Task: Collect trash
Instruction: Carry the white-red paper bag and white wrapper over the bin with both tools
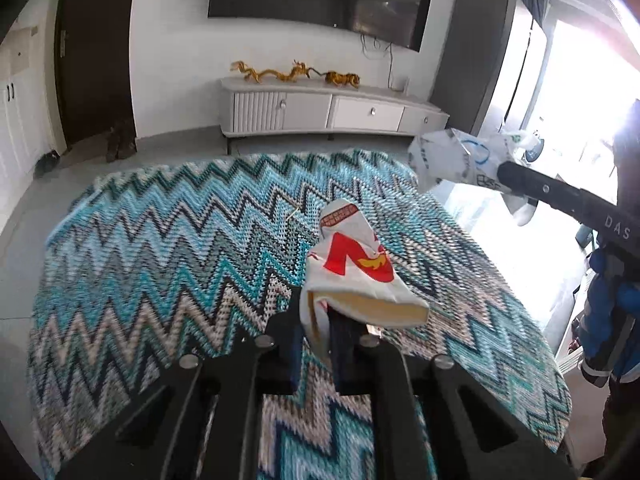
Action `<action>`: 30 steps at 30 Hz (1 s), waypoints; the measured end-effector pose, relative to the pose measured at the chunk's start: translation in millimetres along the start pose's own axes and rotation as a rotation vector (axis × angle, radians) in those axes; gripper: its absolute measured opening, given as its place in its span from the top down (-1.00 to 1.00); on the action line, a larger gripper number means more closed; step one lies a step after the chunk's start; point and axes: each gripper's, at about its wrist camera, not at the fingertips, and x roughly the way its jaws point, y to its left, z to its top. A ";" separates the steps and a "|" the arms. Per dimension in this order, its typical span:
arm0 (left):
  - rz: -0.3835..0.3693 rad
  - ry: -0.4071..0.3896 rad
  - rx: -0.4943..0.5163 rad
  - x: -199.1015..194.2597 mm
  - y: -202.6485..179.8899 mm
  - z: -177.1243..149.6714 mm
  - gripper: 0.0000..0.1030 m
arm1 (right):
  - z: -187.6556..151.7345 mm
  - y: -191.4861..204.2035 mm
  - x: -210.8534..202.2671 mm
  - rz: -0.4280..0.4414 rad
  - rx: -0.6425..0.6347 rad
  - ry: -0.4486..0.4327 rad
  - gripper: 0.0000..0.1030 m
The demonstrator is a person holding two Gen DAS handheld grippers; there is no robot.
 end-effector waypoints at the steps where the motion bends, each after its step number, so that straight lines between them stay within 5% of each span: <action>1: 0.004 -0.013 0.005 -11.6 -3.7 -1.8 0.80 | -2.1 0.7 -8.5 0.001 0.001 -0.006 0.57; 17: 0.024 -0.162 0.084 -113.8 -80.5 -5.6 0.81 | -39.7 -22.0 -158.4 -0.093 0.038 -0.125 0.57; 30: -0.086 -0.132 0.217 -83.6 -220.3 10.9 0.81 | -96.4 -127.6 -243.2 -0.302 0.139 -0.158 0.57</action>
